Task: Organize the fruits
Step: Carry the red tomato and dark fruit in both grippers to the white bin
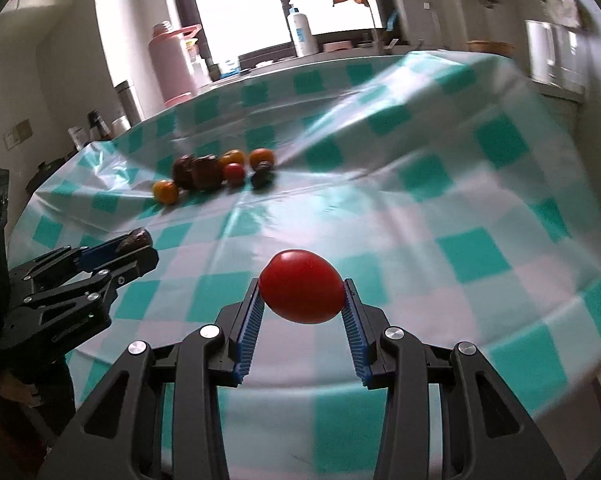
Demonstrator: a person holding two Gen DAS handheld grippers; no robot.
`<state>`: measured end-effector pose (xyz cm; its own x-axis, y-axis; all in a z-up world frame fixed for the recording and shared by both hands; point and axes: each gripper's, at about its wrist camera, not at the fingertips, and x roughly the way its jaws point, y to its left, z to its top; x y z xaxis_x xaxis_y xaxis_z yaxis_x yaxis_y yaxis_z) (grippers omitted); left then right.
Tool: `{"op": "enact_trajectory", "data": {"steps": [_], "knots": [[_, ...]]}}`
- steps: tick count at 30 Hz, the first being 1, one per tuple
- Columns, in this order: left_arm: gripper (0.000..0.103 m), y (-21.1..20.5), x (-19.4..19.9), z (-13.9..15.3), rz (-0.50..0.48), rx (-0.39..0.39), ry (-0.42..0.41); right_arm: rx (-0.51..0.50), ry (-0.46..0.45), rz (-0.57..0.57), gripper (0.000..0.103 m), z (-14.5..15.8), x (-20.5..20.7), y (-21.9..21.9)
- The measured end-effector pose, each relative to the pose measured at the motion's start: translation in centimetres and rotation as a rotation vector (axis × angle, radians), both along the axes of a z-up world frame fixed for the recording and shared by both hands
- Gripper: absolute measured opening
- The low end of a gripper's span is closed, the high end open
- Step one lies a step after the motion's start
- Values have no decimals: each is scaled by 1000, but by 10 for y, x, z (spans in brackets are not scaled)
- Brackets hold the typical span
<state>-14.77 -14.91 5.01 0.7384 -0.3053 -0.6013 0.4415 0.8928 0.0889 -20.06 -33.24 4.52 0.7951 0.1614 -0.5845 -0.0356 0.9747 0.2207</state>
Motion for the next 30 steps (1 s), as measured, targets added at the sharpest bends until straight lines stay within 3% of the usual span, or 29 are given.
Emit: {"op": "enact_trajectory", "data": {"steps": [18,27,30], "knots": [[40,-131,-70,-21,-330,209,-12,65,18,-295,40,-33,-86,-128],[40,-188,-105,-43,-492,297,-4,93,84,-424,40,-70,-120,-179],[40,-208,-118,-54,-551,328,12,88,150,-465,40,-87,-121,-195]]}}
